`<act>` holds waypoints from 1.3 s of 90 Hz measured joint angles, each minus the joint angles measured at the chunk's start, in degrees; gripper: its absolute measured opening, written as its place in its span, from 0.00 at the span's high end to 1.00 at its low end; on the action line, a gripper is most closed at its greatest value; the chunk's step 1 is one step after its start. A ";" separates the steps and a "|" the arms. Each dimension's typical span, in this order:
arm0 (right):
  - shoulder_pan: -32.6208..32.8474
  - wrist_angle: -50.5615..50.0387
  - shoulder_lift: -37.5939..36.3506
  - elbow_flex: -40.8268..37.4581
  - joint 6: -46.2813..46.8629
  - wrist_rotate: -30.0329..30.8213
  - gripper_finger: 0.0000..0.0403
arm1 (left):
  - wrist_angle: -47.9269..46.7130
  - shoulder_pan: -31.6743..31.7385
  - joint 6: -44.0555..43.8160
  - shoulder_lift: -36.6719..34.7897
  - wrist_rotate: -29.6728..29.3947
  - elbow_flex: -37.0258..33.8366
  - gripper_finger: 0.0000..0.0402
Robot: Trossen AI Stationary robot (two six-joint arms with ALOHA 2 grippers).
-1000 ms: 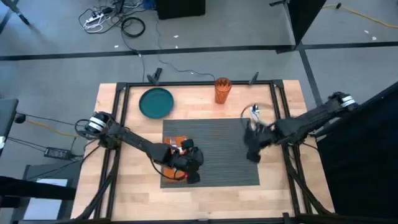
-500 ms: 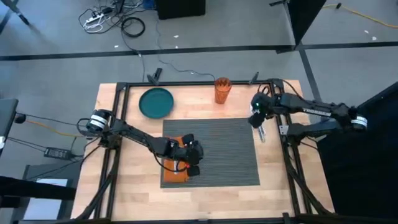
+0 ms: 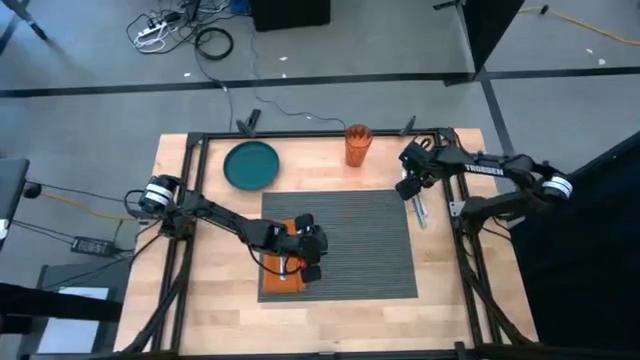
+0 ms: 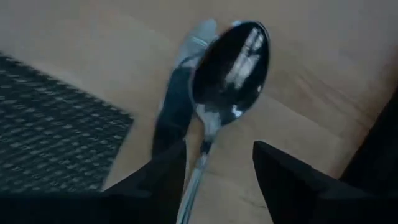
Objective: Set table place
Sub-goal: Put the silver spoon on the middle right of the black table placemat
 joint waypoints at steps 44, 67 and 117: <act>-2.41 2.71 6.32 0.17 0.80 -2.75 0.88 | 0.74 -0.27 1.54 0.00 -0.02 0.00 0.77; -2.41 2.56 5.60 0.06 1.14 -2.83 0.98 | 0.81 -0.31 1.54 0.01 -0.02 0.00 0.77; 8.88 -8.42 -12.85 3.41 14.97 -11.46 1.00 | 0.87 -0.35 1.88 0.04 -0.03 0.00 0.77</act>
